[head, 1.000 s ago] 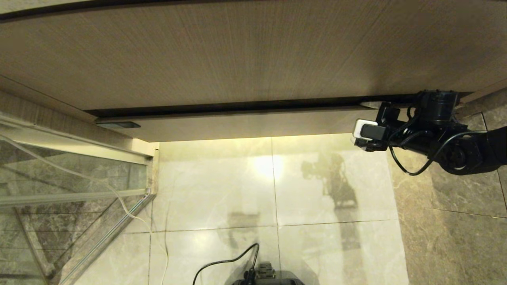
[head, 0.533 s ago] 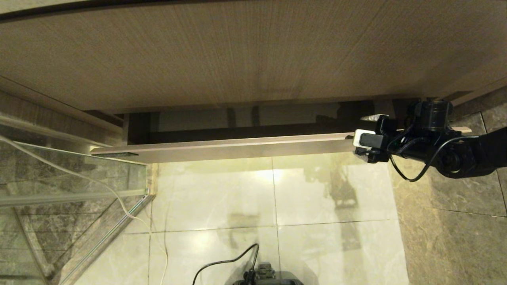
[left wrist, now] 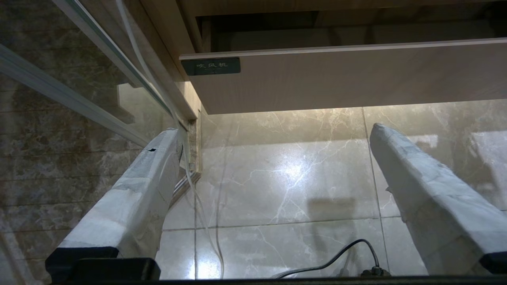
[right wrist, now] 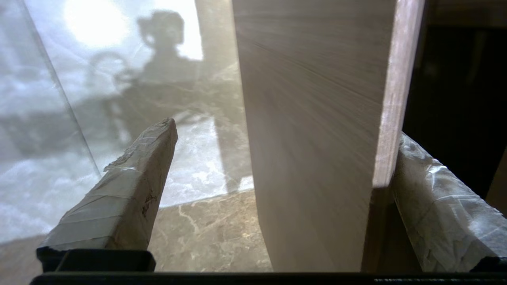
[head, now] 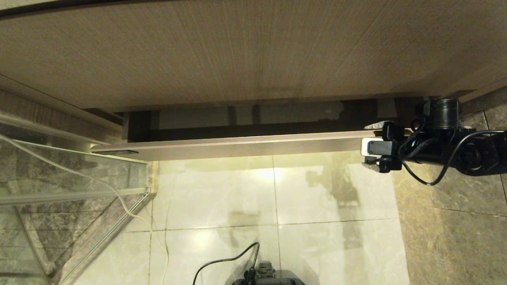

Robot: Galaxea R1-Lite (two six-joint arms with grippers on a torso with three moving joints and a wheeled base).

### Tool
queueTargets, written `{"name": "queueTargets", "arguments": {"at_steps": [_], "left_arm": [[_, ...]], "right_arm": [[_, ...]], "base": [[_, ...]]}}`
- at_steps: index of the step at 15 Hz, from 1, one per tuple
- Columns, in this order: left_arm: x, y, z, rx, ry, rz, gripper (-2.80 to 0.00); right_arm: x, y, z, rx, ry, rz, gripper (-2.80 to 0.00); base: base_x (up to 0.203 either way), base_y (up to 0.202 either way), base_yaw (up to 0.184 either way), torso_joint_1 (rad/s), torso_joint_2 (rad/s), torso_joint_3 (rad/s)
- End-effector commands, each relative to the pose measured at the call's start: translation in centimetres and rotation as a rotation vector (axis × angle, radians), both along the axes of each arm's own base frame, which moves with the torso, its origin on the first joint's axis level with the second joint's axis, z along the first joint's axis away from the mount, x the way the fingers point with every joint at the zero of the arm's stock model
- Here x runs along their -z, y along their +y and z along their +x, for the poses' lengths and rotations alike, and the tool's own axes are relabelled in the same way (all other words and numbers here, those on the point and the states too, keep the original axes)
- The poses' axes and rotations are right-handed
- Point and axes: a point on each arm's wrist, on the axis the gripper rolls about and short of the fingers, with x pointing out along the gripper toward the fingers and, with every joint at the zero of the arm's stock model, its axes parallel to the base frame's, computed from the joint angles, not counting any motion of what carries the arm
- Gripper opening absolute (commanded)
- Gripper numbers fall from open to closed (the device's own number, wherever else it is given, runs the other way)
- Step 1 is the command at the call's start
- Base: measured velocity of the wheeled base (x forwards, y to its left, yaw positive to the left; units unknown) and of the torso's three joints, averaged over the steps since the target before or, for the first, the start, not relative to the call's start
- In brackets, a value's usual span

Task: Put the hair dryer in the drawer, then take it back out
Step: Pull open the drawer

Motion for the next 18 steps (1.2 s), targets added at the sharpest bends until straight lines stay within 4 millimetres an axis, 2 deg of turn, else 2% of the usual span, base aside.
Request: {"name": "queueTargets", "arguments": {"at_steps": [1, 8, 11, 13, 15, 18], "left_arm": [[1.1, 0.0, 0.4, -0.001, 0.038, 0.000, 0.00], [1.1, 0.0, 0.4, 0.000, 0.038, 0.000, 0.00], [1.1, 0.0, 0.4, -0.001, 0.038, 0.000, 0.00], [1.1, 0.0, 0.4, -0.001, 0.038, 0.000, 0.00], [1.1, 0.0, 0.4, -0.001, 0.038, 0.000, 0.00], [1.1, 0.0, 0.4, -0.001, 0.038, 0.000, 0.00]], "right_arm": [[-1.8, 0.1, -1.3, -0.015, -0.049, -0.025, 0.00], [-2.5, 1.6, -2.4, -0.063, -0.059, -0.026, 0.00], [-2.6, 1.7, -2.8, -0.067, -0.058, -0.027, 0.00], [-3.4, 1.6, -3.0, -0.063, -0.081, -0.026, 0.00], [-4.5, 0.6, -4.0, -0.043, -0.088, -0.030, 0.00], [-7.4, -1.1, -7.3, -0.046, -0.150, -0.022, 0.00]], "base": [[0.000, 0.000, 0.000, 0.000, 0.00, 0.000], [0.000, 0.000, 0.000, 0.000, 0.00, 0.000], [0.000, 0.000, 0.000, 0.000, 0.00, 0.000], [0.000, 0.000, 0.000, 0.000, 0.00, 0.000], [0.000, 0.000, 0.000, 0.000, 0.00, 0.000], [0.000, 0.000, 0.000, 0.000, 0.00, 0.000]]}}
